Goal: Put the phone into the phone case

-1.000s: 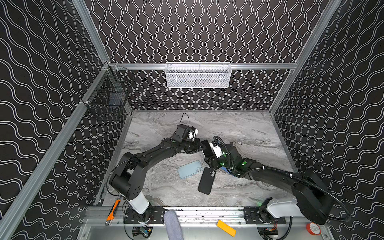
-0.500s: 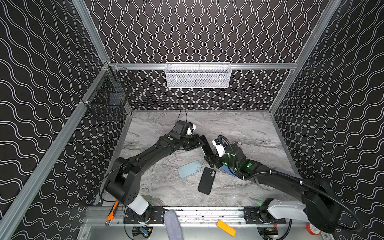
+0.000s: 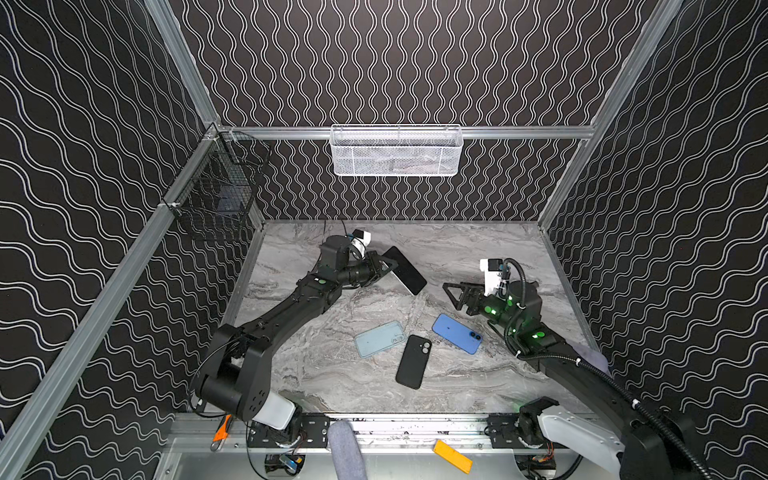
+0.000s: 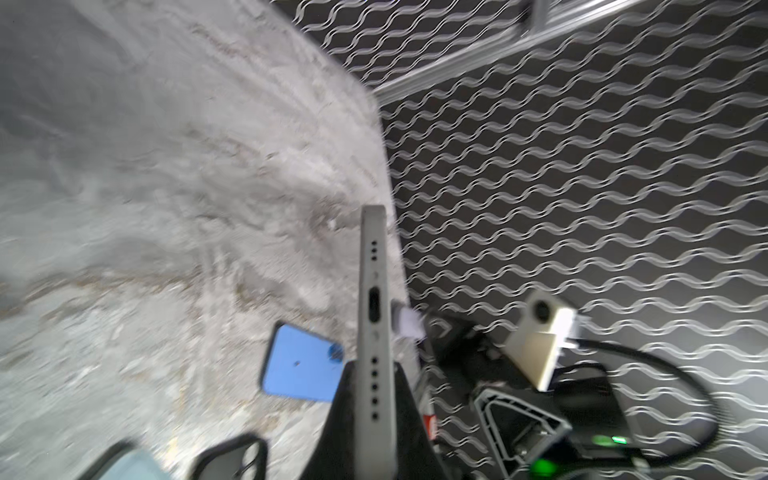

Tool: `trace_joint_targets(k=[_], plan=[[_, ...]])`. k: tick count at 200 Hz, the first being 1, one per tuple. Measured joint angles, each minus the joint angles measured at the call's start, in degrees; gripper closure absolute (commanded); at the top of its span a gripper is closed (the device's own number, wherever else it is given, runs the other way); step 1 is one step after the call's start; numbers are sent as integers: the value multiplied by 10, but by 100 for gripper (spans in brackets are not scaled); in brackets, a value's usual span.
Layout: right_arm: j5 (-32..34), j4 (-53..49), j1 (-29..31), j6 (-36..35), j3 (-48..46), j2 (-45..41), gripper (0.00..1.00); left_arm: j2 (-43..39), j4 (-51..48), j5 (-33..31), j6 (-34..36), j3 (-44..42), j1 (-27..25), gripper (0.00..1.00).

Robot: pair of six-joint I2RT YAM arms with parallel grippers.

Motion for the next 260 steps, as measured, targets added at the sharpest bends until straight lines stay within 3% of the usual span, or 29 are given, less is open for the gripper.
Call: trace_joint_targets(k=[59,93,125,193,260], plan=[[-149,333,-55,302,-80,89,20,100,382,17,-284,-63,6,100],[-184,529,-63,435,-87,172,21,123,483,16,-378,-68,7,100],[-196,590,-63,476,-86,190,23,102,489,15,-383,-68,7,100],[-181,486,-31,418,-31,133,25,16,350,-11,-255,-61,-6,100],[-176,533,-20,452,-31,187,27,9,325,-33,-214,-62,-26,100]])
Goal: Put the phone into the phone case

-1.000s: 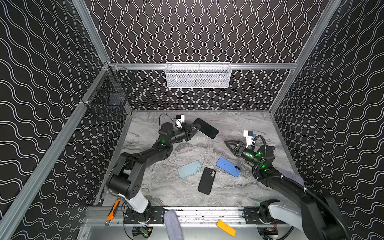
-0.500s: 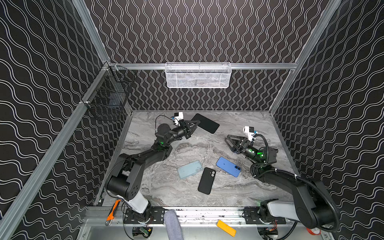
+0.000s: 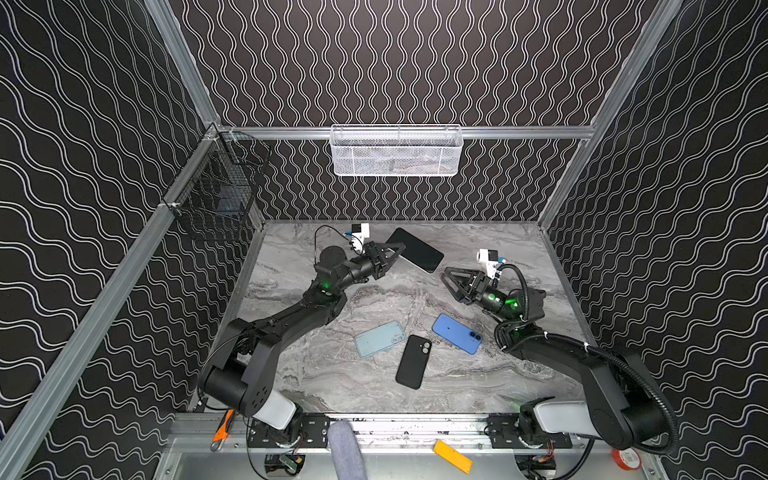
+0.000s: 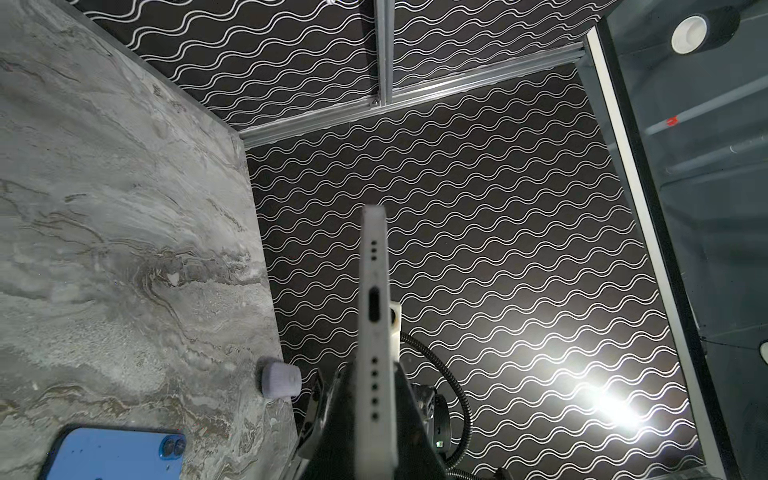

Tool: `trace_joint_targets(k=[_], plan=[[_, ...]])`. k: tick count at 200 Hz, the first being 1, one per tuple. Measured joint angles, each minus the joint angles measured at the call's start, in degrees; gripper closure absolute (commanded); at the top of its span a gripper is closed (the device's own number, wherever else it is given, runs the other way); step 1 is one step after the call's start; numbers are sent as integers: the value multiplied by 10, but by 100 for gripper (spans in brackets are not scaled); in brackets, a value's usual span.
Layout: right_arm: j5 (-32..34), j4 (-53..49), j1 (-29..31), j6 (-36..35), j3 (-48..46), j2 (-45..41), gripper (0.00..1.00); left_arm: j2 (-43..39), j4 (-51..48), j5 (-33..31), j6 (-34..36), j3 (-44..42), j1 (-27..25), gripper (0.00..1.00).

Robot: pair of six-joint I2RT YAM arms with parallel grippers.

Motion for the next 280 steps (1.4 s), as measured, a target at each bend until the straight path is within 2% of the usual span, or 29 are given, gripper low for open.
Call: trace_joint_targets(k=[70,140,177,237,280], plan=[[-4,-10,1,-6,20,-23,23,-70,-111,-18,108,24,-22,100],[-8,26,14,16,41,21,30,-54,-122,-31,117,25,-32,100],[-8,42,17,26,54,30,41,-54,-115,-35,104,25,-37,100],[4,51,19,34,65,58,61,-19,-13,-60,47,-3,-48,100],[9,73,21,41,70,70,75,-16,14,-70,42,-4,-58,100]])
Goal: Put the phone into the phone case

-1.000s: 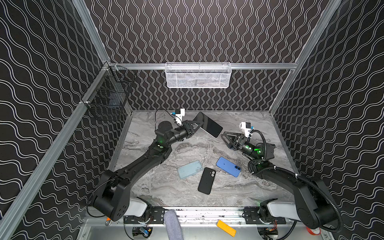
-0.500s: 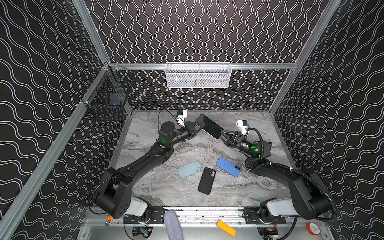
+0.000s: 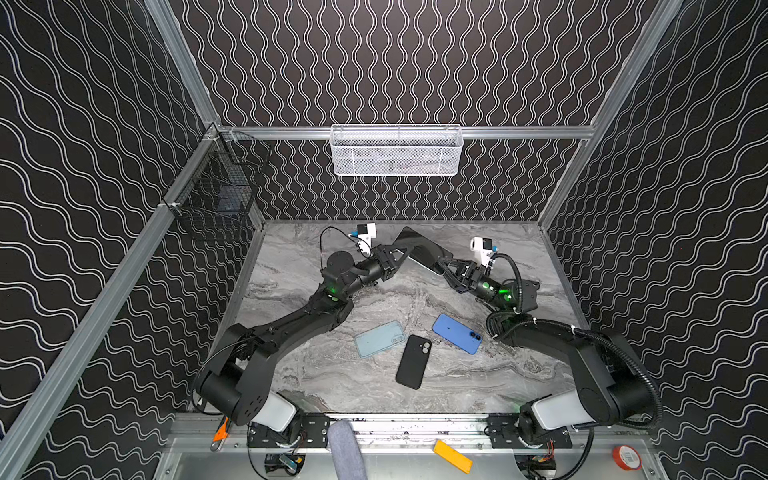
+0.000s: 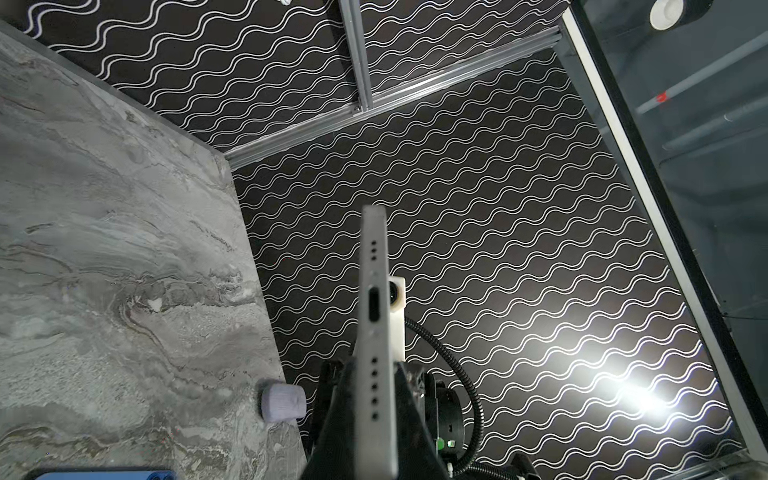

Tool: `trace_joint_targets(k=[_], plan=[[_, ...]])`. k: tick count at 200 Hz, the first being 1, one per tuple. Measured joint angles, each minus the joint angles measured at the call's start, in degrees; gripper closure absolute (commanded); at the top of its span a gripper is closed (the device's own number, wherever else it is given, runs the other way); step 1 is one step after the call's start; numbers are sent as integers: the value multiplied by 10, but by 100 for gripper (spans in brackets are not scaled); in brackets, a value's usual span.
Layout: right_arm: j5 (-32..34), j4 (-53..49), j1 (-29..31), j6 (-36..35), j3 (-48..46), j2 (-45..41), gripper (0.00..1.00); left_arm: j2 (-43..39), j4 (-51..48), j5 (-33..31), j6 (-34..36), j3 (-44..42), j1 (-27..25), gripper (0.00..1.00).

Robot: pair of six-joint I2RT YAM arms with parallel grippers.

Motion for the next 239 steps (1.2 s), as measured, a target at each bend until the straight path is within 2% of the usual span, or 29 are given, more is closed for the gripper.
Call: trace_joint_targets(k=[40,60,69,83,113,129,150,188,213,239], plan=[[0,-7,0,-5,4,-6,94,-19,-18,-7,33,7,-8,100],[0,-18,0,-13,5,-9,98,-21,-22,-9,39,8,-9,100],[0,-23,0,-14,5,-10,100,-20,-23,-10,41,8,-9,97],[0,-28,0,-17,5,-13,100,-21,-23,-9,47,8,-10,84],[-9,-42,-2,-18,5,-28,100,-42,-49,-3,69,6,-11,46],[-16,-58,-7,-33,2,-44,100,-69,-86,-3,101,7,-11,32],[-28,-95,-19,-49,-6,-69,100,-114,-178,-7,166,23,-9,21],[-67,-205,-40,-121,6,-111,100,-172,-392,-35,308,83,3,20],[-97,-369,-48,-234,61,-130,100,-183,-542,-49,414,152,12,20],[-123,-544,-48,-370,118,-132,100,-170,-706,-53,549,259,12,20]])
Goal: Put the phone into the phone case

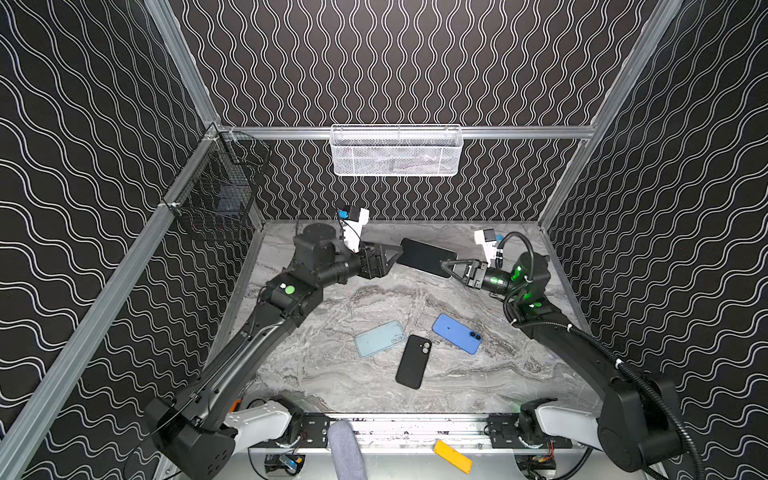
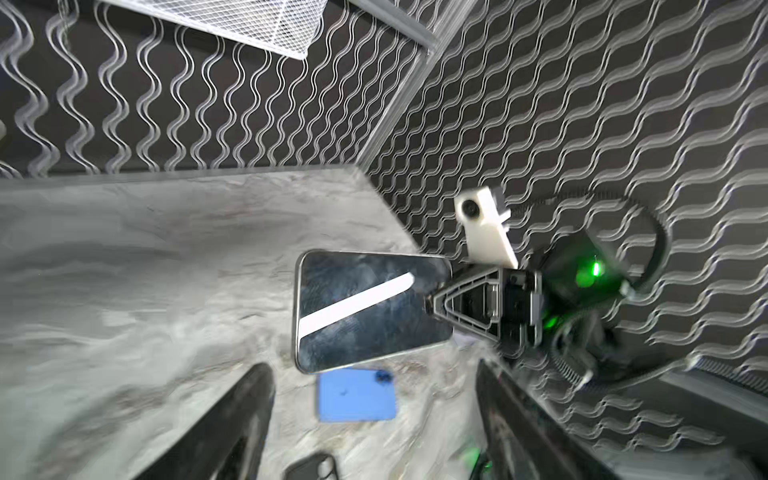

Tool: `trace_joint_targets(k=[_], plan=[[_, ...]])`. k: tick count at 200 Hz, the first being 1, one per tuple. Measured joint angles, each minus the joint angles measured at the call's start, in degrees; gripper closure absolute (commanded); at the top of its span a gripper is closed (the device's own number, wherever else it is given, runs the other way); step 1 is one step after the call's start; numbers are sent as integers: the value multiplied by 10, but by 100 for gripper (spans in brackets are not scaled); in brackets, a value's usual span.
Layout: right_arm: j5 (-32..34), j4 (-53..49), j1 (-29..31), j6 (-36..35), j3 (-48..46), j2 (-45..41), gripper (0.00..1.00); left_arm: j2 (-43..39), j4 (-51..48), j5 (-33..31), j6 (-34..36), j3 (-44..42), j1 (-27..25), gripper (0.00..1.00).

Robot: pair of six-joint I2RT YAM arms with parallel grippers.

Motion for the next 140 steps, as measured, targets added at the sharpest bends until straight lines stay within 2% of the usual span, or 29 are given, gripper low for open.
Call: trace_joint_targets(k=[39,79,117,140], plan=[[-42,-184,0,-150,28,9,100,30,-159,3,159,82,-11,18],[-46,-311,3,-271,44,21,100,80,-241,36,266,79,-11,18],[-57,-367,10,-327,52,28,100,155,-257,124,311,81,-11,21],[-64,-382,18,-348,54,27,100,168,-251,170,323,80,-6,21]])
